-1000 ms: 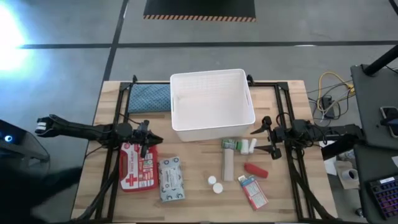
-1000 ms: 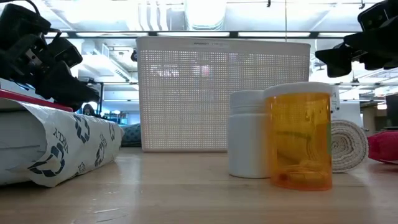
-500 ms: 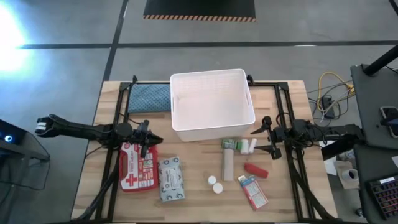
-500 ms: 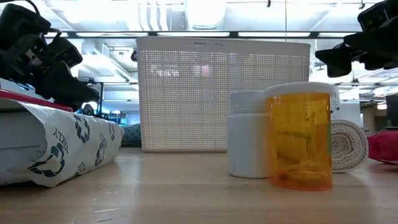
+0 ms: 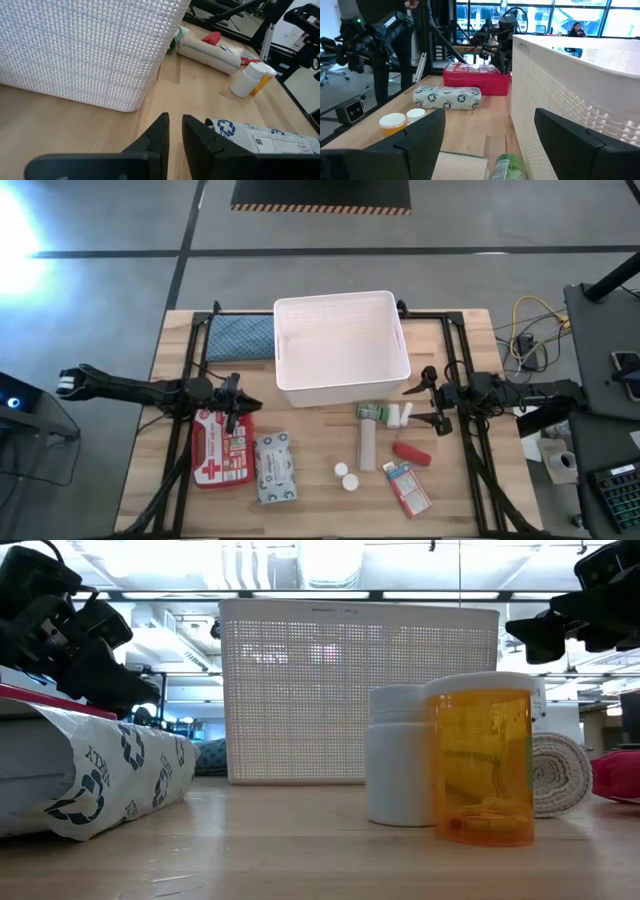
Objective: Pick & place medical supplies in basket/bin
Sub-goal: Put the white rolled gauze into the bin
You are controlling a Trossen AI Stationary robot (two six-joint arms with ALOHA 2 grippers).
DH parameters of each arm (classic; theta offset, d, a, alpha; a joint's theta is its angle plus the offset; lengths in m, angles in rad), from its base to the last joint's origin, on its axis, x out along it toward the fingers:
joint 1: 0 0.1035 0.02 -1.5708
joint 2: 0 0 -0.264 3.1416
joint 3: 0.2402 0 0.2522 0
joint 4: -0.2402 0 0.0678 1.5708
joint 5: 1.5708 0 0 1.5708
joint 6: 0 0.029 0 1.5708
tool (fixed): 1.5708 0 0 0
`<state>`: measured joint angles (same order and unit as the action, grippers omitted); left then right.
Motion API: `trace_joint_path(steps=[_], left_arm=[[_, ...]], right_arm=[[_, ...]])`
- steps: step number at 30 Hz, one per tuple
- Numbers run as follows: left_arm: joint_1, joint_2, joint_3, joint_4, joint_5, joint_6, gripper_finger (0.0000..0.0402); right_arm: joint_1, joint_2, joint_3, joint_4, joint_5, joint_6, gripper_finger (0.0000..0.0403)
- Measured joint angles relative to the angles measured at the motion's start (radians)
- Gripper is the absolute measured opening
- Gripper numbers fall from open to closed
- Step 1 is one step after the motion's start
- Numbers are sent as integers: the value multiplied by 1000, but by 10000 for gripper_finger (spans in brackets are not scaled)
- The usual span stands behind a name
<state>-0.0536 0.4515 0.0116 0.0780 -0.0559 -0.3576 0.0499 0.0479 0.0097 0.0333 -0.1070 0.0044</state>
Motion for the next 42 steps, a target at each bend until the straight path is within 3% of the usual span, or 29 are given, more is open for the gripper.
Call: trace_joint_path(steps=[3, 5, 9, 12, 14, 16, 18, 20, 25, 30, 33, 38, 42], left_arm=[[0, 0, 0, 0, 0, 0, 33], [0, 0, 0, 0, 0, 0, 33], [0, 0, 0, 0, 0, 0, 33], [0, 0, 0, 0, 0, 0, 33], [0, 0, 0, 0, 0, 0, 33], [0, 0, 0, 0, 0, 0, 33], [0, 0, 0, 0, 0, 0, 33], [0, 0, 0, 0, 0, 0, 33], [0, 0, 0, 0, 0, 0, 33], [0, 0, 0, 0, 0, 0, 33], [0, 0, 0, 0, 0, 0, 33], [0, 0, 0, 0, 0, 0, 33], [0, 0, 0, 0, 0, 0, 33]], right_arm=[[0, 0, 0, 1, 22, 23, 297], [0, 0, 0, 12, 90, 141, 297], [0, 0, 0, 2, 224, 543, 297], [-1, 0, 0, 2, 264, 954, 297], [0, 0, 0, -2, 250, 1184, 297], [2, 10, 0, 6, 222, 1238, 297], [12, 11, 0, 12, 129, 1285, 297], [25, 14, 0, 19, 76, 1410, 297], [103, 61, 10, 8, 120, 1681, 297], [232, 183, 111, -235, 67, 1945, 297], [311, 289, 227, -503, 50, 2052, 297], [372, 502, 433, -894, 221, 2089, 297], [369, 683, 528, -1004, 352, 2089, 297]])
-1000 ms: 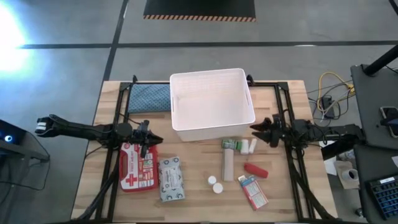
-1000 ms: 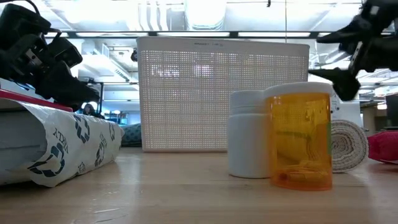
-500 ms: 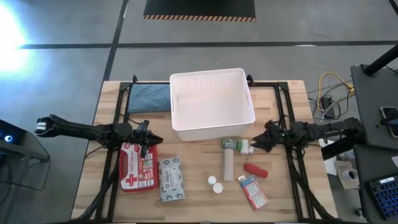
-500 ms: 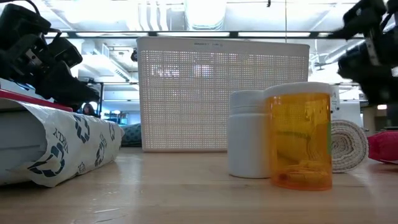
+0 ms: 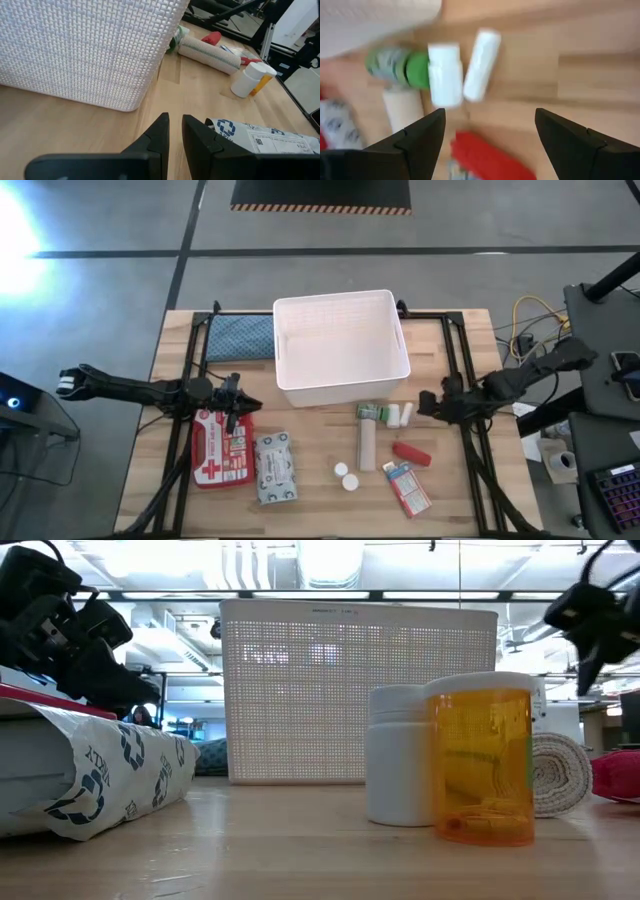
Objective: Pick & place medical supplies in basket/bin
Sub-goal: Put the white rolled gauze into the bin
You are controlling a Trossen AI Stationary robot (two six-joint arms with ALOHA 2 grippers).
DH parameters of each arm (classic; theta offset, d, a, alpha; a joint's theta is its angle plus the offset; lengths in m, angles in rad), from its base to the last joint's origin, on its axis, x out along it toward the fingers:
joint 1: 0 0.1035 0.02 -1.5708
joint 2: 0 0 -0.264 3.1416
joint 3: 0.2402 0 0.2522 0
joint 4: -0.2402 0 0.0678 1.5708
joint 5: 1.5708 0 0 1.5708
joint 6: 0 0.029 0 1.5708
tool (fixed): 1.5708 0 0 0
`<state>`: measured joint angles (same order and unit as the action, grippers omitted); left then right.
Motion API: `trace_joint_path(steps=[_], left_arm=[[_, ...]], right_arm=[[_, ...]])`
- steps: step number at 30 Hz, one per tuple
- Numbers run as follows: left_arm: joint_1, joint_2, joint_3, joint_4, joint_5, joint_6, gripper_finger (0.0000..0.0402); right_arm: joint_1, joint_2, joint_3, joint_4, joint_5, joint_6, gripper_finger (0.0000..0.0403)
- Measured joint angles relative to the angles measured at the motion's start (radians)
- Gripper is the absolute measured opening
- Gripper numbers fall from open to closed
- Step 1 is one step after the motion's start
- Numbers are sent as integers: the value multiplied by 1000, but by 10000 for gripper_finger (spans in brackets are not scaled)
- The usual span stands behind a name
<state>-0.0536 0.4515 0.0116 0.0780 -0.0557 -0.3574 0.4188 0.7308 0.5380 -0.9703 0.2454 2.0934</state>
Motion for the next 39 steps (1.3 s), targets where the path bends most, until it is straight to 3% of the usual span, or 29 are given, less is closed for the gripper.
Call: trace_joint_path(steps=[12, 19, 28, 32, 39], left_arm=[[0, 0, 0, 0, 0, 0, 33], [0, 0, 0, 0, 0, 0, 33], [0, 0, 0, 0, 0, 0, 33], [0, 0, 0, 0, 0, 0, 33], [0, 0, -1, 0, 0, 0, 33]], right_arm=[[-28, 455, 60, 65, -43, 168, 297], [-124, 556, 62, 198, -9, 143, 297], [-208, 651, 46, 199, -36, 109, 294], [-221, 678, 50, 195, -48, 55, 268], [-220, 668, 57, 173, -76, 35, 172]])
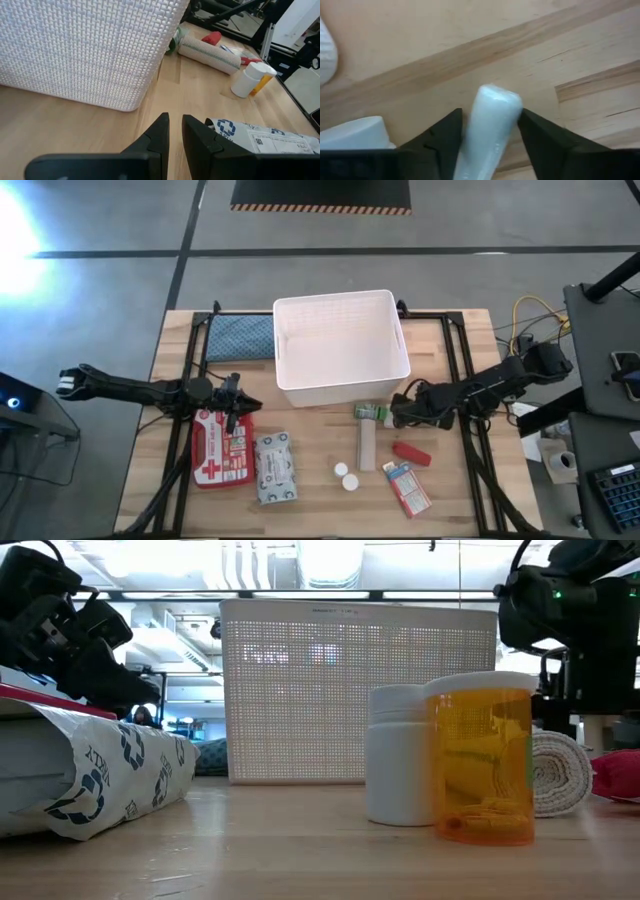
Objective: Pick & place medical supplies in basket/bin
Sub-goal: Put the white rolled gauze into the bin
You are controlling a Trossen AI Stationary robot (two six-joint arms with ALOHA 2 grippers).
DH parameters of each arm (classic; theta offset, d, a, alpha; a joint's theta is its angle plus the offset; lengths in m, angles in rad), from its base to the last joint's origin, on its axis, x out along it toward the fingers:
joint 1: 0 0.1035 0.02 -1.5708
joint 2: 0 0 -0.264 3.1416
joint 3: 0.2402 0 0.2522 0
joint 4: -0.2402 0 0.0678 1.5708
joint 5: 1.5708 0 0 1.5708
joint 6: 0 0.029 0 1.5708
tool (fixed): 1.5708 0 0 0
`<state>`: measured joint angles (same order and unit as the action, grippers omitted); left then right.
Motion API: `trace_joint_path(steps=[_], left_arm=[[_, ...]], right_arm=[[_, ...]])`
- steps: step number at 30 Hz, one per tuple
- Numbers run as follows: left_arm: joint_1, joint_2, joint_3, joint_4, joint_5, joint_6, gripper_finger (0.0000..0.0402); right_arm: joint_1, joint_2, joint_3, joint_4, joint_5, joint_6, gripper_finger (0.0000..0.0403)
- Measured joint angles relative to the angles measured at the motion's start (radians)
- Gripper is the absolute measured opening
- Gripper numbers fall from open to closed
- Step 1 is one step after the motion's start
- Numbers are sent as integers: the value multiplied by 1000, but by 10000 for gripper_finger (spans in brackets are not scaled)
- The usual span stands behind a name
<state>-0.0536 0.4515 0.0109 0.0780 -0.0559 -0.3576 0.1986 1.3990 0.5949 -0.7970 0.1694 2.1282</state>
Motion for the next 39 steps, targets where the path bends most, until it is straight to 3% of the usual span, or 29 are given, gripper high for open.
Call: trace_joint_path(steps=[7, 12, 23, 28, 39], left_arm=[[0, 0, 0, 0, 0, 0, 33], [0, 0, 0, 0, 0, 0, 33], [0, 0, 0, 0, 0, 0, 33], [0, 0, 0, 0, 0, 0, 33], [0, 0, 0, 0, 0, 0, 33]], right_arm=[[0, -28, 0, 18, -17, -53, 81], [0, -27, 0, 9, -17, -64, 46], [0, -23, 0, 13, -65, -169, 77], [0, -23, 0, 27, -65, -242, 74], [40, -39, 118, 324, -103, -663, 47]])
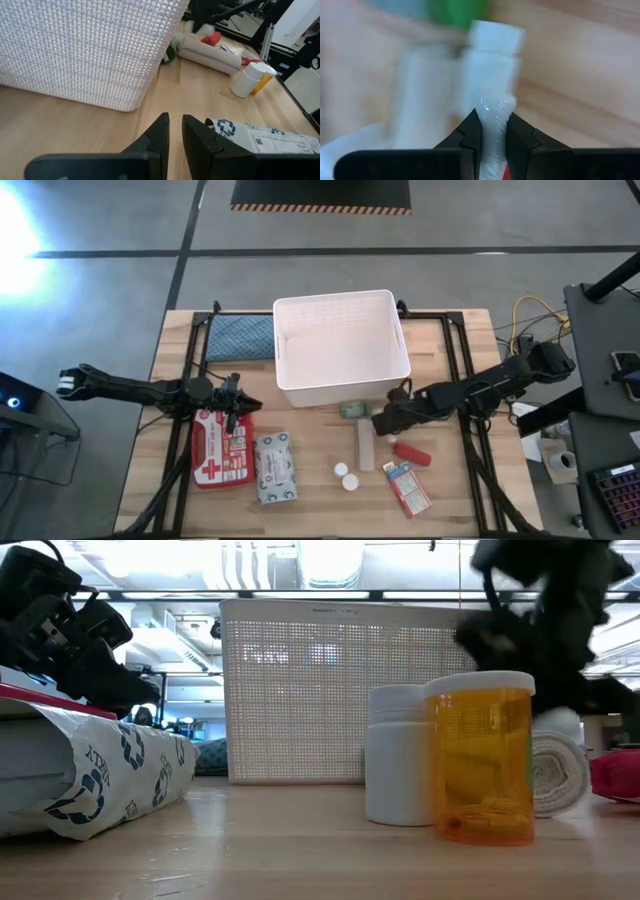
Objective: Pick & place medical supplies in basket/bin
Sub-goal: Put the white rolled gauze into the bin
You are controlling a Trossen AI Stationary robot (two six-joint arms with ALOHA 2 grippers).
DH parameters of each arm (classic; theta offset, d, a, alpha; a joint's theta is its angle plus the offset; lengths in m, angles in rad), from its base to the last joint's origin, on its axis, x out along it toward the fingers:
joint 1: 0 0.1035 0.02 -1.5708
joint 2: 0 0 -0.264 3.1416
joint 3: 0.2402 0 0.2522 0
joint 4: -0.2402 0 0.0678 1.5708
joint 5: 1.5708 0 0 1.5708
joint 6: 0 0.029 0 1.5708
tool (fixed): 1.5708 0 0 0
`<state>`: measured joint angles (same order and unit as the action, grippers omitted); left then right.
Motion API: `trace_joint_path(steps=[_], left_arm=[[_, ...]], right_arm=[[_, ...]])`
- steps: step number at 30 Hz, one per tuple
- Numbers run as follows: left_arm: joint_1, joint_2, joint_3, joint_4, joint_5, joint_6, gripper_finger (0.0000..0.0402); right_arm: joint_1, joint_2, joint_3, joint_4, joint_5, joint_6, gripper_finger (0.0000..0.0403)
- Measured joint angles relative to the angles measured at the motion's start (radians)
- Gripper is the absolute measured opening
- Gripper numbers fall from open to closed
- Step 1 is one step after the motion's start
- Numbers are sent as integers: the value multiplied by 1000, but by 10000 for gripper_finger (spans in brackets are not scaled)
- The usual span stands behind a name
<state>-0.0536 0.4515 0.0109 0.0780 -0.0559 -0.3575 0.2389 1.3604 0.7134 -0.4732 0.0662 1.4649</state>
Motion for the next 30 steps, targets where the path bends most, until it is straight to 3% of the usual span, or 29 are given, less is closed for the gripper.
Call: trace_joint_path(steps=[8, 13, 16, 26, 30], left_arm=[[0, 0, 0, 0, 0, 0, 33], [0, 0, 0, 0, 0, 0, 33], [0, 0, 0, 0, 0, 0, 33], [0, 0, 0, 0, 0, 2, 33], [0, 0, 0, 0, 0, 108, 33]], right_arm=[[-22, -33, 281, 99, -27, -347, 48], [-145, -36, 504, 90, 234, -563, 52], [-241, -17, 610, 80, 297, -693, 53], [-466, 89, 782, -379, 270, -786, 56], [-485, 147, 782, -473, 261, -765, 94]])
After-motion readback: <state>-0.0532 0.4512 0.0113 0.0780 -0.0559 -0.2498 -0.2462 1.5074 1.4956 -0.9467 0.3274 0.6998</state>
